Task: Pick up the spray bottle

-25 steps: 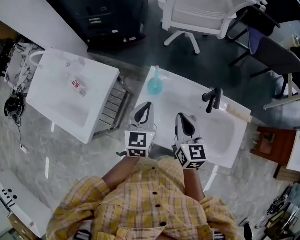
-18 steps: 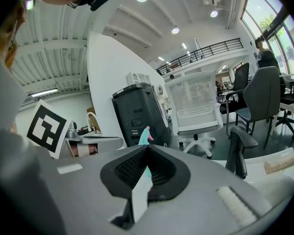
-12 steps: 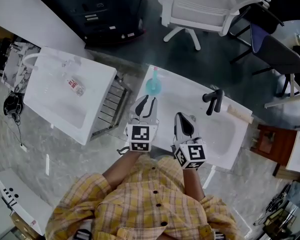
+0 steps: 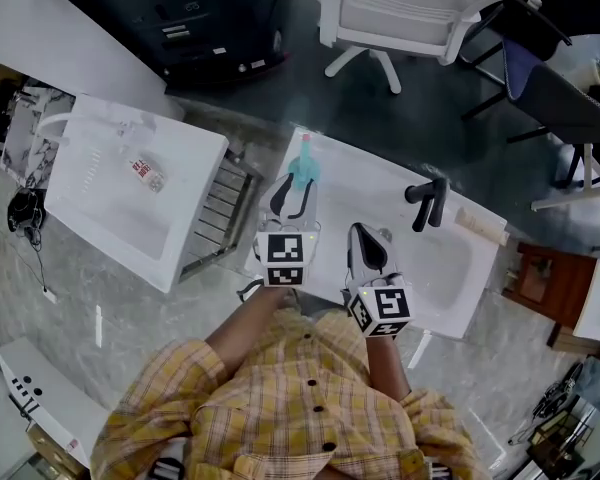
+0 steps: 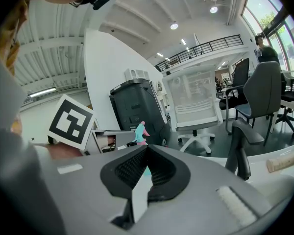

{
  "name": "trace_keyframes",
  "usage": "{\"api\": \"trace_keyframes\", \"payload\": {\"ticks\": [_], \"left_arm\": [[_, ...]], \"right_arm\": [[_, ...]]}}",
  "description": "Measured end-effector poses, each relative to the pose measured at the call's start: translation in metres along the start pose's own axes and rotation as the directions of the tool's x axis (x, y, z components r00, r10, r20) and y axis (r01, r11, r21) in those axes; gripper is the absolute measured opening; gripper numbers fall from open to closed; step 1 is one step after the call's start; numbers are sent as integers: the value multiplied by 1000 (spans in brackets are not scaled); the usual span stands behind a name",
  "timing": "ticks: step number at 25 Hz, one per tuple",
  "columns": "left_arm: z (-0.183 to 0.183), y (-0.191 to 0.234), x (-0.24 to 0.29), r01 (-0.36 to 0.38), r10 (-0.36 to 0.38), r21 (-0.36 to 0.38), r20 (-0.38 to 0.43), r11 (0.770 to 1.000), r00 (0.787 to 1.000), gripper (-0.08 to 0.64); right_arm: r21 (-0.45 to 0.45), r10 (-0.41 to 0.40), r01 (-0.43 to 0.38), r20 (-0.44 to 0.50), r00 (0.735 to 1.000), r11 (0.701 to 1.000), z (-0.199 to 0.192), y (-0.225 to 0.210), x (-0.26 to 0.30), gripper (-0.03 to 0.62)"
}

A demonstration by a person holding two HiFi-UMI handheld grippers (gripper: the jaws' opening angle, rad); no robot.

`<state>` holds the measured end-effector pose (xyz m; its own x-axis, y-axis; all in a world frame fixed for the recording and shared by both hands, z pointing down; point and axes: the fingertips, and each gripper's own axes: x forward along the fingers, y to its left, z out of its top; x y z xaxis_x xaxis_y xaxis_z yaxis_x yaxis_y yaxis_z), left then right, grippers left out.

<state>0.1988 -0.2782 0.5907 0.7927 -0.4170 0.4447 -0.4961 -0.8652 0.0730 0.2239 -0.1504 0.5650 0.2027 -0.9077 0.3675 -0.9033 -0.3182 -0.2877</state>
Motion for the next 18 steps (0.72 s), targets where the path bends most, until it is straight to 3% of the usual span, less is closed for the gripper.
{"api": "trace_keyframes", "payload": {"ticks": [18], "left_arm": [[-7, 12, 42, -66, 65, -12, -62, 998, 996, 129]], "right_arm": [[18, -29, 29, -22, 999, 999, -7, -18, 3, 0]]}}
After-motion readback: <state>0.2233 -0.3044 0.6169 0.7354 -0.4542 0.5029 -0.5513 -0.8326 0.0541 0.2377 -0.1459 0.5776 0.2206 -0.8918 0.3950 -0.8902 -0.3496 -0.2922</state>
